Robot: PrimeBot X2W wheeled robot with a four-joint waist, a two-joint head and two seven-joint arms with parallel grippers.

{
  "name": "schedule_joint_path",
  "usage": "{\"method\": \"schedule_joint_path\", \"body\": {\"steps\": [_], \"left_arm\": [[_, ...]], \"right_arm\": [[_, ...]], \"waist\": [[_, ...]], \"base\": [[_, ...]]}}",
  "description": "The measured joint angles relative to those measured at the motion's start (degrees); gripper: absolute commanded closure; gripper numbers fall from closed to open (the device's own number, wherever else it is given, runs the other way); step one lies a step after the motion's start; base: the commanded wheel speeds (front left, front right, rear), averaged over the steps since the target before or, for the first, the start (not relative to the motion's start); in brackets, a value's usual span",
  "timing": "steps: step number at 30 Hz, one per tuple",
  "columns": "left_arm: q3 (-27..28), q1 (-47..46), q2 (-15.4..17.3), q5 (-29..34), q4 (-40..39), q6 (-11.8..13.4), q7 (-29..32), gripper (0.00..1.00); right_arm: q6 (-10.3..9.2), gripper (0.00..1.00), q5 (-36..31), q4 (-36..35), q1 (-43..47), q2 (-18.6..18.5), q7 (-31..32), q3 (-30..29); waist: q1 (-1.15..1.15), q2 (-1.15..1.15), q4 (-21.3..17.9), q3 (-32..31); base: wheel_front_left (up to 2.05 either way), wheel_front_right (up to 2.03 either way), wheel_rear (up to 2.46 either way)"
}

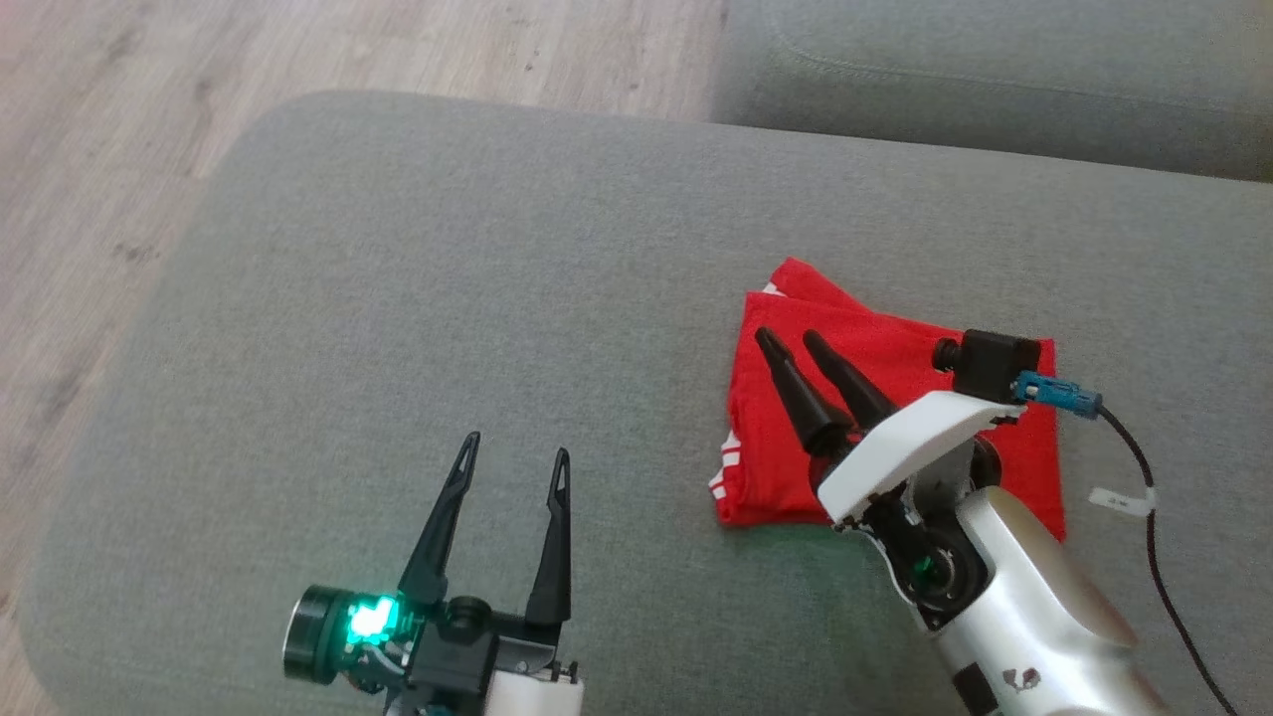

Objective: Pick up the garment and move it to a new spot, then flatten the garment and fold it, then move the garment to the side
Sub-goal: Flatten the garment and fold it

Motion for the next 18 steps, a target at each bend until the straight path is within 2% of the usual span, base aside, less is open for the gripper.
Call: {"method": "schedule_joint_path", "body": {"steps": [3,7,9,14,18], "left_arm": [[0.6,0.4,-0.1,0.0,0.0,0.0,0.0,0.0],[3.0,2.7,-0.3,-0.1,-0.5,0.0,0.0,0.0],[4.0,3.7,-0.3,-0.1,-0.6,0.1,0.0,0.0],[6.0,5.6,-0.3,-0.7,-1.3,0.1,0.0,0.0],[8.3,8.0,-0.5,-1.5,-1.4,0.1,0.0,0.0]], "right_arm": [[0.0,0.0,-0.1,-2.3,0.4,-1.9,-3.8,0.5],[0.0,0.0,-5.3,-6.1,2.6,-9.0,-12.6,0.6],[0.0,0.0,-7.7,-6.9,5.6,-11.4,-16.7,-0.3],[0.0,0.0,-13.3,-8.2,13.9,-13.3,-19.2,-3.1],[0.0,0.0,-20.4,-12.0,21.6,-12.8,-19.6,-10.8]], "waist": [[0.0,0.0,-1.0,-0.8],[0.0,0.0,-2.5,-2.5],[0.0,0.0,-3.4,-3.4],[-0.01,0.0,-5.5,-4.9],[-0.01,0.0,-7.1,-6.4]], "base": [[0.0,0.0,0.0],[0.0,0.0,0.0],[0.0,0.0,0.0],[0.0,0.0,0.0],[0.0,0.0,0.0]]}}
